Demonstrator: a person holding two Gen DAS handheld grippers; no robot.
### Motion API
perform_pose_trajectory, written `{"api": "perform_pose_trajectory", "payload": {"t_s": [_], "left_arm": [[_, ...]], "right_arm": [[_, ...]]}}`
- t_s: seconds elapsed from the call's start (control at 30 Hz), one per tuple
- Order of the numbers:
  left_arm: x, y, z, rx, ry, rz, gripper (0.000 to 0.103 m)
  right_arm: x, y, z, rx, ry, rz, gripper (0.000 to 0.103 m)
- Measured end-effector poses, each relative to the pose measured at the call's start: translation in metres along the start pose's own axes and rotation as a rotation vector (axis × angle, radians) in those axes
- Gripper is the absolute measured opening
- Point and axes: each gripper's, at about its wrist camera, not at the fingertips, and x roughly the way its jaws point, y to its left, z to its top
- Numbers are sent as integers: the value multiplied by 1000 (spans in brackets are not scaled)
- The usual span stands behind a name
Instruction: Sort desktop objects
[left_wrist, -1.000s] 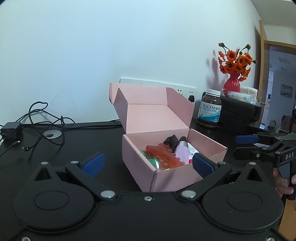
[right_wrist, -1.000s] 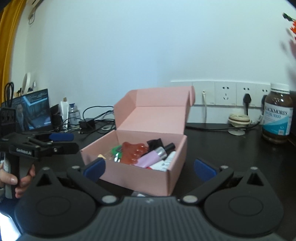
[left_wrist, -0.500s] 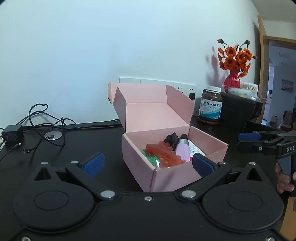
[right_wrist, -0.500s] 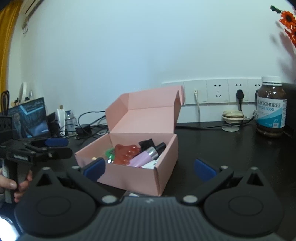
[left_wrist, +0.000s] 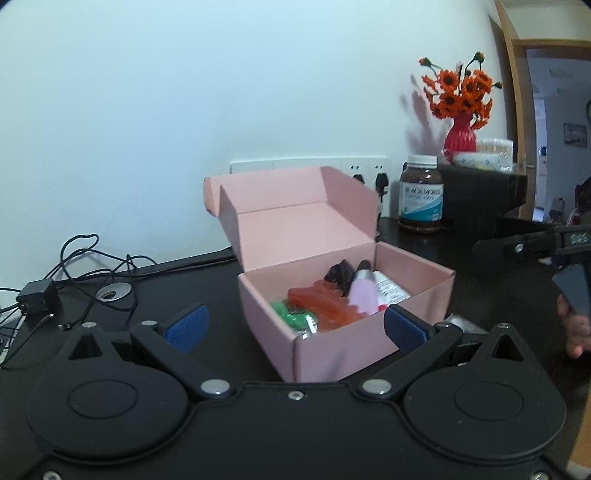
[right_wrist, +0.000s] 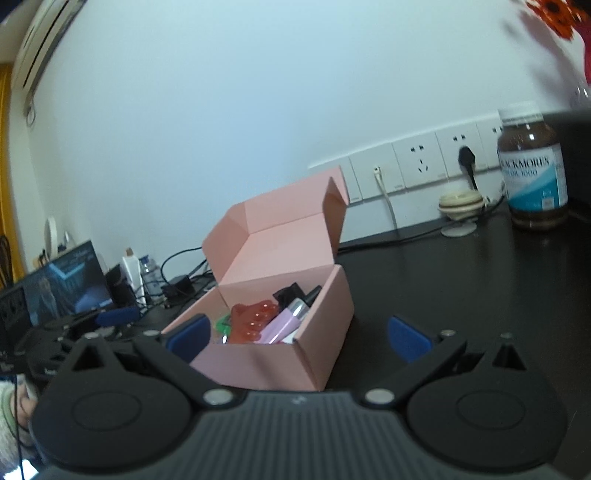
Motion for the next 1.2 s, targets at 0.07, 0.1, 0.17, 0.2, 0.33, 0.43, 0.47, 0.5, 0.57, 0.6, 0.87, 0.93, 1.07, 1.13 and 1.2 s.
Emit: {"api": "perform_pose_trajectory", "payload": {"t_s": [0.07, 0.1, 0.17, 0.2, 0.33, 0.43, 0.47, 0.5, 0.57, 0.6, 0.87, 0.93, 1.07, 1.13, 1.2], "left_arm": [[-2, -4, 2, -2, -10, -8, 103], [-2, -6, 3, 3, -12, -11, 103], [-2, -11, 4, 11, -16, -16, 103], [-2, -14, 4, 20, -14, -19, 103], [3, -27, 0, 59, 12, -40, 103], [3, -33, -1, 69, 24, -61, 103], [3, -34, -1, 72, 25, -66, 103], [3, -37, 0, 78, 28, -72, 103], [3, -39, 0, 80, 33, -78, 103], [3, -39, 1, 77, 34, -81, 103], [3, -45, 1, 74, 31, -101, 103], [3, -46, 0, 77, 31, -104, 103], [2, -50, 0, 94, 24, -119, 103], [2, -52, -1, 106, 20, -126, 103], [1, -54, -1, 106, 21, -144, 103]], "right_arm": [[0, -2, 0, 13, 2, 9, 102], [0, -3, 0, 18, 2, 14, 102], [0, -3, 0, 20, 0, 19, 102], [-1, -3, -1, 19, -3, 21, 102], [-3, -2, -2, 11, -16, 20, 102], [-4, -1, -3, 5, -23, 5, 102], [-4, -1, -3, 2, -25, -1, 102], [-4, 0, -3, 0, -26, -7, 102], [-5, 1, -3, -5, -29, -23, 102], [-4, 1, -3, -8, -28, -31, 102], [-6, -1, -3, 3, -30, -22, 102], [-6, -2, -3, 7, -31, -21, 102], [-6, -3, -3, 14, -34, -21, 102], [-6, -4, -3, 20, -33, -23, 102], [-6, -4, -3, 25, -31, -24, 102]]}}
